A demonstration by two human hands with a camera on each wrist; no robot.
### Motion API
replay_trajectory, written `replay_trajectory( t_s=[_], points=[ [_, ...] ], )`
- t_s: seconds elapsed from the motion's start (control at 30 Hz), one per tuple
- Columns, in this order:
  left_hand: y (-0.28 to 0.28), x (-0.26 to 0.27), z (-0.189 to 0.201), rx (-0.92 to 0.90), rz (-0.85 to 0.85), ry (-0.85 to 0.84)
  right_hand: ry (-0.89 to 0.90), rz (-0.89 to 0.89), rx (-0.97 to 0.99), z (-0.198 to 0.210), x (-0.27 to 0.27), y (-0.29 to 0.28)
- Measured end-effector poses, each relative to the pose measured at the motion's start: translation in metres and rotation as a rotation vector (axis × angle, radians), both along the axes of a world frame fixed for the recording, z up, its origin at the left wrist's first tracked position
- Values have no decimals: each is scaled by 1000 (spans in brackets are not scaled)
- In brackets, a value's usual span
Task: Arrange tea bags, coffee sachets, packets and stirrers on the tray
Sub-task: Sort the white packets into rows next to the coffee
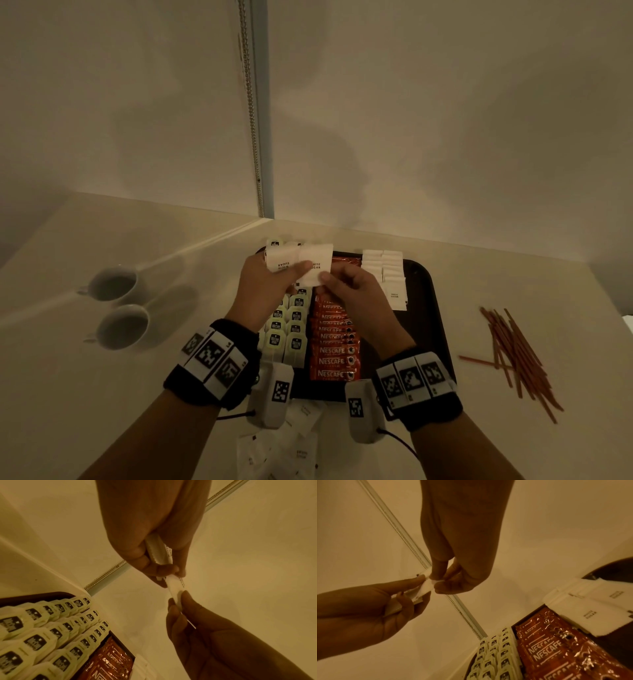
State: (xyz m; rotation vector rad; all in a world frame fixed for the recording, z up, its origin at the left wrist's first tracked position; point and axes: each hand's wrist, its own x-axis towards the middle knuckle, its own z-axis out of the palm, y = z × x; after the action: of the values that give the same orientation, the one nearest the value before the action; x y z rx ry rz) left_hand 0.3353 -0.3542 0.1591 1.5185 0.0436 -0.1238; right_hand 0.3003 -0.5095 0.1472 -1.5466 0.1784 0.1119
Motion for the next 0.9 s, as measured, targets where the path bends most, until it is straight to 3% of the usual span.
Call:
replay_trajectory(
  t_s=[0.17, 0.3, 0.47, 0.57, 0.9],
  points=[
    [-5, 0, -4, 5, 6, 32, 9, -40, 33, -8, 0, -6],
    [-4, -1, -7, -117, -9, 183, 42, -142, 87, -19, -1, -31],
    [6, -1, -8, -316, 23, 342, 146, -373, -176, -62, 0, -88],
    [6, -1, -8, -357, 18, 374, 290, -393, -407, -92, -3, -110],
    [5, -1, -8, -382, 5, 401, 433, -378, -561, -144, 5, -115]
  ],
)
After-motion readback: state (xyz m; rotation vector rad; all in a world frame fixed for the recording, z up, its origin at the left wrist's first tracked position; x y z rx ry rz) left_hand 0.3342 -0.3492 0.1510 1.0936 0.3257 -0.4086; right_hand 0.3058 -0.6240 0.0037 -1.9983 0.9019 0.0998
